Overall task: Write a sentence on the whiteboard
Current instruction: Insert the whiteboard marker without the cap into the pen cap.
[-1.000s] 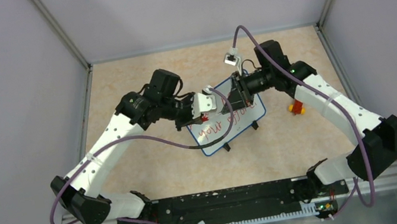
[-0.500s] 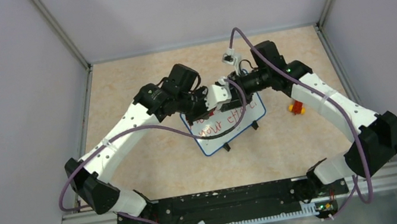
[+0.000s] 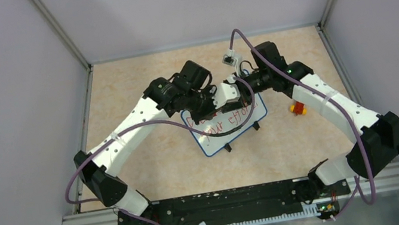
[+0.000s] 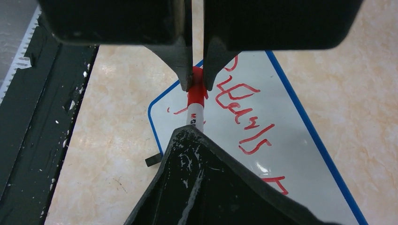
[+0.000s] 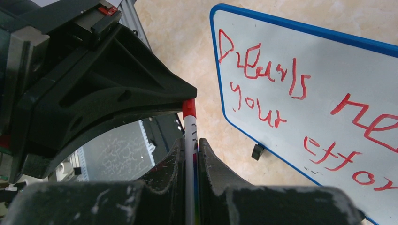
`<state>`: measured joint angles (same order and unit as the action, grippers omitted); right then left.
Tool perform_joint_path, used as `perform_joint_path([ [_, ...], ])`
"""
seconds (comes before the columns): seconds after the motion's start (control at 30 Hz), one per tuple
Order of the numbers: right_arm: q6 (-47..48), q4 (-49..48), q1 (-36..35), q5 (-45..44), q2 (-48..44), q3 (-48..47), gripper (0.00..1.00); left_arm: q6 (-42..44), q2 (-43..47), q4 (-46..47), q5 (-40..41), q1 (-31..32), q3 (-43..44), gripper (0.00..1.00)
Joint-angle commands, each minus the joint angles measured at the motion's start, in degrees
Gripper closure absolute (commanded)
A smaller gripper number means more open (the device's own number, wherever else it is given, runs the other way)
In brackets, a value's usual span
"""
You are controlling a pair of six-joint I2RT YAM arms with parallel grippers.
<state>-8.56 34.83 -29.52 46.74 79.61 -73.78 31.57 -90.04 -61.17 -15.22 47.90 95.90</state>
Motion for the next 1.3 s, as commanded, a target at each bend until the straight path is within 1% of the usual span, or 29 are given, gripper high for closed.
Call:
perform_joint_path([
  [0.0, -0.58, -4.57, -3.89, 1.0, 1.46, 0.35, 1.0, -3.24, -1.14, 17.95, -8.99, 3.87, 8.0, 1.0],
  [0.2, -1.26, -4.84, -3.97, 2.66, 2.02, 0.45, 1.0, -4.7, -2.54, 18.59, -7.27, 4.02, 12.91, 1.0],
  [0.47, -5.41, -7.02, -4.23, 5.04, 3.26, 0.35, 1.0, -6.27, -3.77, 19.84, -4.98, 6.2, 14.72, 1.0],
  [0.6, -9.18, -8.22, -4.19, 6.22, 3.74, 0.17, 1.0, -5.95, -4.13, 21.8, -1.43, 8.35, 14.7, 1.0],
  [0.77, -13.18, -9.9, -4.32, 8.69, 4.6, 0.26, 1.0, -2.46, -4.71, 23.46, 5.37, 11.93, 14.85, 1.0],
  [0.8, -12.44, -9.84, -4.44, 8.76, 4.66, 0.15, 1.0, -2.21, -4.81, 23.12, 5.12, 12.13, 14.9, 1.0],
  [0.97, -2.81, -4.54, -4.1, 5.06, 3.79, -1.65, 1.0, -2.5, -4.89, 18.38, -0.55, 11.46, 16.08, 1.0],
  [1.0, -2.26, -4.19, -3.53, 4.8, 3.32, -1.67, 1.0, -2.2, -4.62, 17.04, -1.52, 11.14, 16.15, 1.0],
  [1.07, -2.49, -4.36, -1.5, 5.33, 2.7, -1.73, 1.0, -2.41, -3.51, 15.29, -1.05, 10.7, 15.59, 1.0],
  [1.1, -2.75, -4.52, -0.42, 5.89, 2.39, -1.78, 1.0, -2.64, -2.74, 14.83, -0.39, 10.45, 15.37, 0.99],
  [1.17, -3.34, -5.16, 1.76, 7.01, 1.63, -1.72, 1.0, -2.58, -0.94, 14.23, 0.38, 9.41, 14.56, 0.85],
  [1.2, -3.51, -5.41, 2.57, 7.38, 1.21, -1.62, 1.0, -2.31, 0.24, 14.08, 0.33, 8.7, 13.94, 0.76],
  [1.27, -4.01, -6.08, 3.73, 7.97, 0.32, -1.33, 1.0, -1.61, 2.71, 13.91, 0.22, 7.14, 12.47, 0.55],
])
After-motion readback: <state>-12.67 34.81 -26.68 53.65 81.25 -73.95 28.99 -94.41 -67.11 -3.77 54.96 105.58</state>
